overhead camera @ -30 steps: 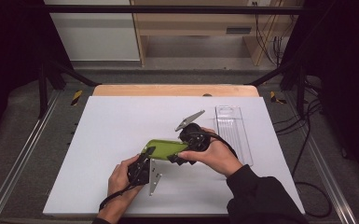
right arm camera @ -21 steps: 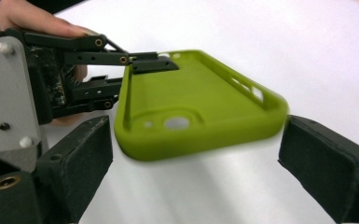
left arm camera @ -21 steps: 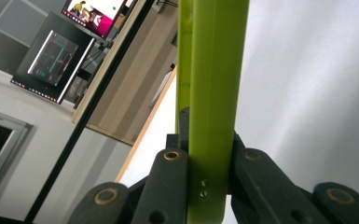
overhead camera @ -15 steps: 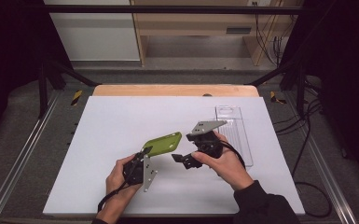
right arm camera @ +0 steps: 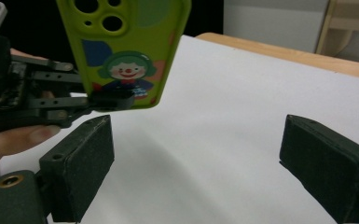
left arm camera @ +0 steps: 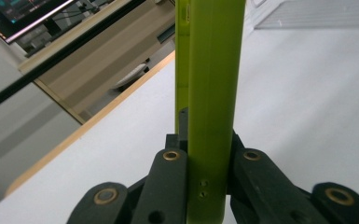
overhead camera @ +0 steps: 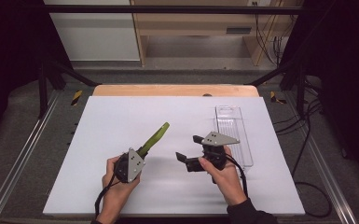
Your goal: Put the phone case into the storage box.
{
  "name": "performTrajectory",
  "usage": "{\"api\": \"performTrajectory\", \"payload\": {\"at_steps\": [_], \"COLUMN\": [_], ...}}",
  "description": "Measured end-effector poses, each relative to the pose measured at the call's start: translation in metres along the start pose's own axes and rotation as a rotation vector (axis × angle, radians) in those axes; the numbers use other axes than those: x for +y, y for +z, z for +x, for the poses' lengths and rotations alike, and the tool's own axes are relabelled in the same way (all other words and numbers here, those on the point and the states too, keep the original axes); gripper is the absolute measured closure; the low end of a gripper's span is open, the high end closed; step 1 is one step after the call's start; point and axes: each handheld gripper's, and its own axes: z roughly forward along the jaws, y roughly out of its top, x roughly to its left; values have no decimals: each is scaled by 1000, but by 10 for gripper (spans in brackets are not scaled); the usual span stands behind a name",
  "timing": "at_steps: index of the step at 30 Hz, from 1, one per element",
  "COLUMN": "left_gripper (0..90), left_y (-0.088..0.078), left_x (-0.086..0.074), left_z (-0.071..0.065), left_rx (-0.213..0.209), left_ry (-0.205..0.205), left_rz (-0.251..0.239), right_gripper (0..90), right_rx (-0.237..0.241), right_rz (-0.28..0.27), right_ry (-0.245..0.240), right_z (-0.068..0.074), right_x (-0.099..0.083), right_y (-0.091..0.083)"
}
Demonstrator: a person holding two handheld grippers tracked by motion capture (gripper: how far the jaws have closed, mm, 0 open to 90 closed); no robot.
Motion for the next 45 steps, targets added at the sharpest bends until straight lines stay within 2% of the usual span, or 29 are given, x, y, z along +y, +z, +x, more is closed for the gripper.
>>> {"api": "performTrajectory", "payload": {"at_steps": [3, 4, 6, 7, 8, 10, 12, 13, 14, 17, 22, 23, 24, 25, 26, 28, 29, 32, 34, 40, 44, 45], "left_gripper": [859, 859, 859, 859, 859, 859, 859, 859, 859, 859, 859, 859, 859, 859, 859, 859, 859, 859, 859, 859, 859, 859], "left_y": [-3, -4, -5, -6, -6, -6, -7, -7, -8, -7, -4, -3, -3, -2, -2, -3, -3, -1, -1, -2, -2, -1], "left_x": [-2, -3, -5, -6, -6, -7, -6, -5, -4, -2, -6, -7, -7, -8, -8, -8, -8, -8, -8, -6, -4, -3], "left_z": [5, 6, 9, 12, 12, 13, 14, 14, 13, 9, 7, 8, 8, 8, 8, 9, 9, 9, 8, 6, 4, 4], "left_rx": [-22, -28, -42, -59, -59, -81, -131, -145, -152, -182, -213, -230, -230, -242, -242, -261, -261, -283, -295, -330, -349, -369], "left_ry": [-71, -95, -133, -173, -173, -210, -285, -302, -307, -325, -358, -384, -384, -409, -409, -440, -440, -473, -479, -506, -499, -508], "left_rz": [-17, -22, -25, -37, -37, -48, -77, -88, -92, -96, -88, -90, -90, -96, -96, -103, -103, -109, -107, -124, -128, -140], "right_gripper": [97, 97, 86, 81, 76, 73, 62, 62, 62, 53, 41, 40, 39, 38, 38, 37, 39, 36, 35, 34, 29, 28], "right_rx": [-28, -28, -40, -52, -64, -72, -118, -139, -148, -125, -102, -103, -104, -105, -105, -106, -109, -104, -107, -98, -89, -88], "right_rz": [-64, -64, -105, -109, -109, -115, -126, -128, -132, -155, -158, -158, -157, -158, -158, -168, -175, -179, -180, -188, -199, -200], "right_ry": [2, 2, 22, 17, 15, 14, 12, 11, 15, 46, 57, 58, 67, 70, 70, 78, 76, 73, 54, 35, 26, 25], "right_z": [3, 3, 7, 9, 11, 13, 16, 17, 19, 24, 32, 33, 34, 35, 35, 36, 37, 41, 47, 57, 62, 63], "right_x": [-4, -4, -4, -4, -4, -5, -5, -5, -5, -2, 3, 3, 3, 4, 4, 6, 7, 10, 14, 21, 27, 28], "right_y": [3, 3, 7, 8, 9, 10, 12, 13, 14, 15, 16, 17, 18, 18, 18, 19, 20, 20, 20, 20, 20, 21]}}
